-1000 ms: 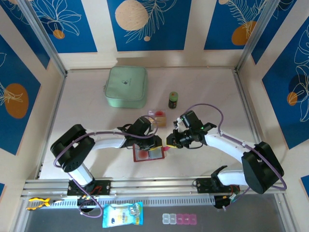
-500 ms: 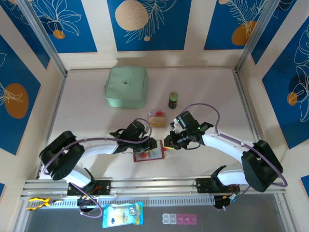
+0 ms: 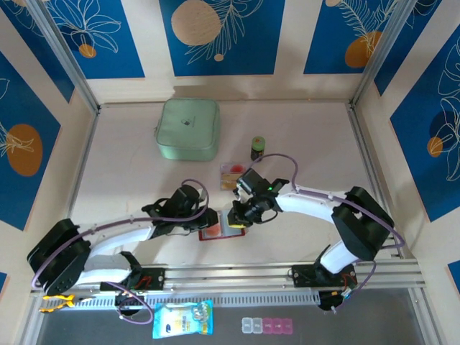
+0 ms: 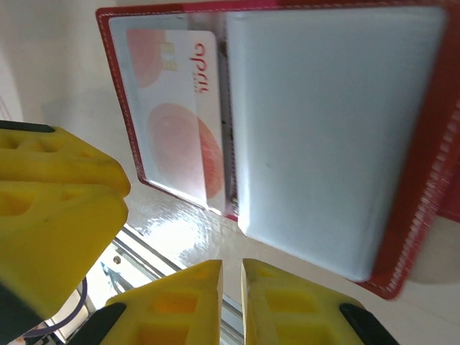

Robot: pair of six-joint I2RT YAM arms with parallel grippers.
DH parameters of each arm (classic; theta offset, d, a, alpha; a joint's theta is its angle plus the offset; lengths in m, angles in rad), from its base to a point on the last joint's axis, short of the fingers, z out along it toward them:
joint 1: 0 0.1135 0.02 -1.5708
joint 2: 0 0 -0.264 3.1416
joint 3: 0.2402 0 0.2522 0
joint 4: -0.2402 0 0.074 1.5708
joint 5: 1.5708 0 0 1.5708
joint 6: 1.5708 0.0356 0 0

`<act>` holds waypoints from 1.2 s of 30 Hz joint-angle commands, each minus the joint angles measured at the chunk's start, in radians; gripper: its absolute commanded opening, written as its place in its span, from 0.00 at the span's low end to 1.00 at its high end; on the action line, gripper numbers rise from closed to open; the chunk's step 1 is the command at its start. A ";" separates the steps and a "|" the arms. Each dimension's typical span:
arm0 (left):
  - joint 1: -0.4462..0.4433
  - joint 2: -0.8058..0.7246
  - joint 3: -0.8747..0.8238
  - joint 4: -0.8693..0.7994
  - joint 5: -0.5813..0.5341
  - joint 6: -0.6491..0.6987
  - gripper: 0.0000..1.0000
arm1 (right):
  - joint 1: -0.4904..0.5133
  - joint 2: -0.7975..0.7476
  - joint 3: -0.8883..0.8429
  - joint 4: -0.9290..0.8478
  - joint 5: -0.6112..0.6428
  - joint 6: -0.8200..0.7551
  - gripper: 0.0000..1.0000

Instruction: Take the credit cards out of the card holder

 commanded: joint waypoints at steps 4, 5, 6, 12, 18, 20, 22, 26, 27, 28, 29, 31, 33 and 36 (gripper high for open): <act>0.047 -0.080 -0.072 -0.093 -0.032 0.013 0.14 | 0.037 0.095 0.093 -0.024 0.009 0.004 0.17; 0.056 -0.087 -0.086 -0.085 -0.027 0.007 0.12 | 0.041 0.112 0.106 -0.027 0.006 0.002 0.17; 0.063 -0.090 -0.100 -0.069 -0.017 0.003 0.11 | 0.046 0.128 0.120 -0.029 0.005 -0.001 0.17; 0.090 -0.071 -0.137 0.002 0.031 -0.002 0.05 | 0.065 0.202 0.183 -0.030 0.001 -0.005 0.17; 0.101 -0.037 -0.142 0.029 0.056 0.008 0.02 | 0.076 0.256 0.231 -0.036 -0.007 -0.013 0.17; 0.106 -0.026 -0.143 0.029 0.061 0.016 0.01 | 0.077 0.269 0.241 -0.038 -0.007 -0.015 0.17; 0.111 -0.016 -0.142 0.020 0.058 0.016 0.00 | 0.078 0.279 0.251 -0.042 -0.007 -0.017 0.17; 0.117 0.001 -0.140 -0.008 0.049 0.030 0.00 | 0.078 0.297 0.260 -0.044 0.001 -0.018 0.20; 0.117 0.004 -0.141 -0.013 0.048 0.032 0.00 | 0.077 0.300 0.262 -0.044 0.000 -0.018 0.20; 0.117 0.006 -0.140 -0.014 0.048 0.036 0.00 | 0.078 0.304 0.264 -0.044 -0.001 -0.021 0.21; 0.119 0.009 -0.141 -0.017 0.048 0.041 0.00 | 0.078 0.309 0.264 -0.041 -0.003 -0.021 0.21; 0.122 0.018 -0.139 -0.026 0.048 0.048 0.00 | 0.078 0.316 0.267 -0.041 -0.002 -0.021 0.21; 0.123 0.030 -0.140 -0.028 0.051 0.051 0.00 | 0.078 0.324 0.269 -0.041 0.000 -0.021 0.23; 0.124 0.048 -0.139 -0.027 0.057 0.055 0.00 | 0.080 0.333 0.267 -0.047 0.012 -0.023 0.25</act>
